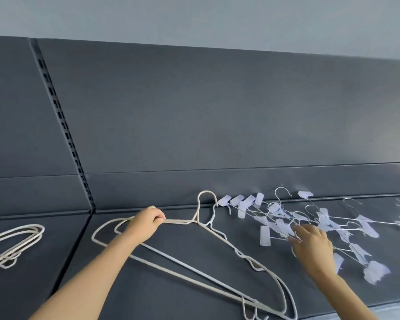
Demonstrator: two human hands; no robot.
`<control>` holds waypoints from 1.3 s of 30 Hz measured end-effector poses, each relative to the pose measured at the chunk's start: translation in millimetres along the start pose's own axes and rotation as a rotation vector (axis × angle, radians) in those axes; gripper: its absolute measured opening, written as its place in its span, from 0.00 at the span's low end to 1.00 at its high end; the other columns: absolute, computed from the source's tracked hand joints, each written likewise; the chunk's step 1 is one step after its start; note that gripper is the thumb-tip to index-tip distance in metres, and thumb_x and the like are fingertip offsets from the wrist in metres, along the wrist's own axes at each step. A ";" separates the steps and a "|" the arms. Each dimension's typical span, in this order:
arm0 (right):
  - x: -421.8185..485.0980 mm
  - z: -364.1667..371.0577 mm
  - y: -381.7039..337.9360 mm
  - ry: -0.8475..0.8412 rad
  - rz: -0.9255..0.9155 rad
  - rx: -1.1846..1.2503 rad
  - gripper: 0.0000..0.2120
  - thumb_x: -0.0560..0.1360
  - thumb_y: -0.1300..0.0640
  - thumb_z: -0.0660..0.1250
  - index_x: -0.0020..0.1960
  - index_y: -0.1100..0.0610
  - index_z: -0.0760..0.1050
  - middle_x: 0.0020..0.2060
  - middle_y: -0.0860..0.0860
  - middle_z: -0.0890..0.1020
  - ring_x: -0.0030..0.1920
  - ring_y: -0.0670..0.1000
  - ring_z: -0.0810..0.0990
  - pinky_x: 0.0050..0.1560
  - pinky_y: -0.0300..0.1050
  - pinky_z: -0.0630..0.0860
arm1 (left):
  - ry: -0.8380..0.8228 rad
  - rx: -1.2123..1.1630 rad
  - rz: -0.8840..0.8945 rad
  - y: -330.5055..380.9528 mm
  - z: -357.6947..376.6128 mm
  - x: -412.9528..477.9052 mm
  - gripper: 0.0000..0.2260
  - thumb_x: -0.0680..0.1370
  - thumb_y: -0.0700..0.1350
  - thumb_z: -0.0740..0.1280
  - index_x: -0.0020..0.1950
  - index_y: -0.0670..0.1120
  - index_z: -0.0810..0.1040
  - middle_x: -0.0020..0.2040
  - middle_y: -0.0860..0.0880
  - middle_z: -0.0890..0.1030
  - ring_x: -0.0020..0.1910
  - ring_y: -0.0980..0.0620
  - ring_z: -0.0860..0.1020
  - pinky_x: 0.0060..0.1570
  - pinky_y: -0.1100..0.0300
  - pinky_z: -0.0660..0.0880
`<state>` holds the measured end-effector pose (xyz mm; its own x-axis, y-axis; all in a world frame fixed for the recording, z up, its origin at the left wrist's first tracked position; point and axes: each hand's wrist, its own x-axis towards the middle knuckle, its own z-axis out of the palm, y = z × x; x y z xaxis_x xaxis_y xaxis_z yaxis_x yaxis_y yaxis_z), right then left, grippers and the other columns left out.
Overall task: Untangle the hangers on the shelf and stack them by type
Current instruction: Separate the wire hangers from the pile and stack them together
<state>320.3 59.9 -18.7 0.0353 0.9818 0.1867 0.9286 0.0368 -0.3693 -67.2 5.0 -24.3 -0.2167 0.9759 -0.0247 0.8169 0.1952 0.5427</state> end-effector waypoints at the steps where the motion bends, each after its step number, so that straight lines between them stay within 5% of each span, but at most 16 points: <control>1: -5.3 3.5 -8.6 0.033 -0.072 -0.002 0.13 0.69 0.63 0.71 0.53 0.58 0.80 0.52 0.58 0.80 0.55 0.64 0.75 0.55 0.57 0.70 | -0.008 0.018 0.003 1.1 5.9 4.2 0.13 0.78 0.40 0.60 0.36 0.54 0.71 0.46 0.52 0.75 0.47 0.50 0.75 0.50 0.56 0.70; 3: -21.1 9.5 -32.4 0.015 -0.262 0.032 0.10 0.67 0.63 0.72 0.48 0.60 0.81 0.44 0.57 0.82 0.46 0.64 0.80 0.46 0.55 0.76 | -0.018 0.078 0.010 -0.3 17.4 10.1 0.11 0.78 0.40 0.60 0.38 0.52 0.72 0.50 0.51 0.76 0.51 0.49 0.76 0.52 0.57 0.70; 5: -39.2 16.2 -60.8 -0.136 -0.387 0.009 0.11 0.73 0.55 0.66 0.53 0.58 0.78 0.48 0.54 0.80 0.49 0.61 0.80 0.47 0.51 0.76 | -0.001 0.173 0.024 -2.5 25.7 13.8 0.07 0.78 0.41 0.59 0.45 0.49 0.75 0.54 0.52 0.77 0.55 0.49 0.75 0.54 0.57 0.69; 8: -48.9 36.3 -81.2 -0.360 -0.365 -0.184 0.16 0.77 0.48 0.59 0.59 0.57 0.71 0.57 0.53 0.75 0.60 0.56 0.73 0.56 0.47 0.71 | 0.056 0.325 0.078 -4.2 27.5 12.9 0.04 0.79 0.44 0.59 0.50 0.52 0.73 0.55 0.53 0.77 0.56 0.50 0.74 0.57 0.58 0.65; 12: -48.5 47.8 -95.4 -0.385 -0.318 -0.174 0.06 0.78 0.58 0.56 0.53 0.56 0.70 0.58 0.55 0.74 0.60 0.55 0.72 0.55 0.45 0.71 | 0.059 0.441 0.027 -16.0 22.1 -7.4 0.07 0.80 0.47 0.58 0.56 0.51 0.71 0.55 0.54 0.75 0.58 0.52 0.72 0.58 0.59 0.64; 18: -47.5 53.0 -119.2 -0.438 -0.369 -0.173 0.06 0.75 0.64 0.55 0.46 0.54 0.61 0.56 0.53 0.76 0.58 0.54 0.74 0.46 0.45 0.70 | 0.098 0.464 -0.051 -36.6 3.1 -58.9 0.06 0.80 0.46 0.54 0.44 0.54 0.64 0.44 0.56 0.70 0.53 0.52 0.73 0.52 0.60 0.61; 24: -34.4 34.5 -149.8 -0.445 -0.518 0.023 0.02 0.78 0.56 0.54 0.48 0.52 0.64 0.41 0.50 0.75 0.41 0.56 0.72 0.40 0.44 0.65 | 0.294 0.233 -0.157 -44.7 -38.9 -118.0 0.04 0.79 0.47 0.60 0.44 0.52 0.69 0.30 0.55 0.71 0.34 0.51 0.71 0.36 0.58 0.65; 28: -32.2 24.1 -172.6 -0.489 -0.620 0.158 0.04 0.77 0.53 0.58 0.44 0.47 0.66 0.42 0.46 0.81 0.44 0.52 0.77 0.43 0.44 0.70 | 0.416 0.250 -0.184 -43.1 -64.9 -162.3 0.03 0.78 0.48 0.62 0.47 0.49 0.74 0.30 0.56 0.72 0.34 0.53 0.72 0.31 0.64 0.63; 35: -54.0 30.0 -217.8 -0.595 -0.745 0.315 0.06 0.77 0.56 0.59 0.43 0.50 0.74 0.32 0.46 0.79 0.34 0.46 0.73 0.38 0.43 0.69 | 0.495 0.254 -0.313 -44.2 -101.8 -223.5 0.04 0.78 0.46 0.62 0.48 0.48 0.76 0.38 0.54 0.77 0.41 0.50 0.76 0.41 0.57 0.68; 39: -66.0 38.1 -248.9 -0.574 -0.778 0.372 0.11 0.77 0.57 0.61 0.36 0.58 0.73 0.26 0.49 0.73 0.28 0.50 0.66 0.34 0.45 0.65 | 0.523 0.168 -0.380 -57.0 -118.0 -246.5 0.04 0.77 0.44 0.63 0.44 0.47 0.77 0.33 0.57 0.73 0.36 0.53 0.73 0.43 0.56 0.71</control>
<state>72.8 -6.9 26.1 -0.7977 0.5992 0.0684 0.4427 0.6588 -0.6082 -123.4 -258.2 49.9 -0.7019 0.6688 0.2449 0.6957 0.5700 0.4371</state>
